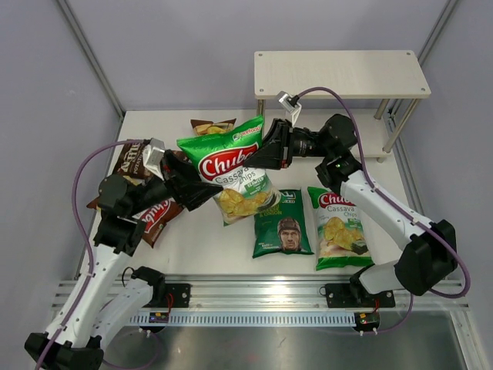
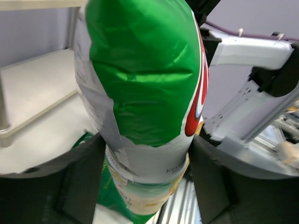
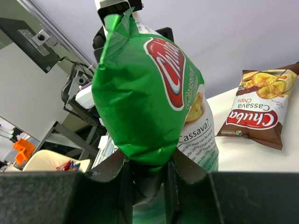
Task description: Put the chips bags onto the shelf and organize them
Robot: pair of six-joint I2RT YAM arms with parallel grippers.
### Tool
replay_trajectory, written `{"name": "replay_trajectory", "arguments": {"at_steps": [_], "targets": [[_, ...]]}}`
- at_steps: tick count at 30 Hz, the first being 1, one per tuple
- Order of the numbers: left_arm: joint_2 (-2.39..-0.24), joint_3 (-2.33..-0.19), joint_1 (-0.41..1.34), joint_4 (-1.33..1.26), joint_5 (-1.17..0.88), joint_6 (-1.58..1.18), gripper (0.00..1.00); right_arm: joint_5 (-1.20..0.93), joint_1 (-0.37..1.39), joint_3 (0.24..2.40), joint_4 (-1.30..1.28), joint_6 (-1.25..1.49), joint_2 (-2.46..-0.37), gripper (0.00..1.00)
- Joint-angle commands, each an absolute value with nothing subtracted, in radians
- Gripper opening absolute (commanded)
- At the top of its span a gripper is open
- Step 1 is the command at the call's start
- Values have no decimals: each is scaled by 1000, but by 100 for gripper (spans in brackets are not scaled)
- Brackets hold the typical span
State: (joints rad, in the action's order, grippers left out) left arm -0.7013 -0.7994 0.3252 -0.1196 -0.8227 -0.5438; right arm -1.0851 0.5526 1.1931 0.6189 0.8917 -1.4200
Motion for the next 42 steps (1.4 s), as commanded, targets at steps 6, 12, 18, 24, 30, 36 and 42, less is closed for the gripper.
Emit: {"name": "replay_trajectory", "arguments": {"at_steps": [6,12,18,24,30,36,42], "targets": [[-791,-811,348,-446,-907,-684,26,-1057,563,1279,433,779,-1344,12],[-785,-830,351,-443,-819,-707,5,-925,554,1299,246,660,-1301,49],[-765,-833,351,-495,-772,-752,0,-838,522,1305,154,604,-1232,74],[-747,-801,351,-587,-706,-824,0,-712,502,1330,14,534,-1195,99],[-759,-804,351,-632,-649,-887,0,-626,474,1313,-50,511,-1146,99],[-807,-811,351,-684,-586,-960,0,-483,466,1296,-146,498,-1063,100],[-864,-834,351,-745,-462,-1101,0,-608,466,1060,70,656,-919,99]]}}
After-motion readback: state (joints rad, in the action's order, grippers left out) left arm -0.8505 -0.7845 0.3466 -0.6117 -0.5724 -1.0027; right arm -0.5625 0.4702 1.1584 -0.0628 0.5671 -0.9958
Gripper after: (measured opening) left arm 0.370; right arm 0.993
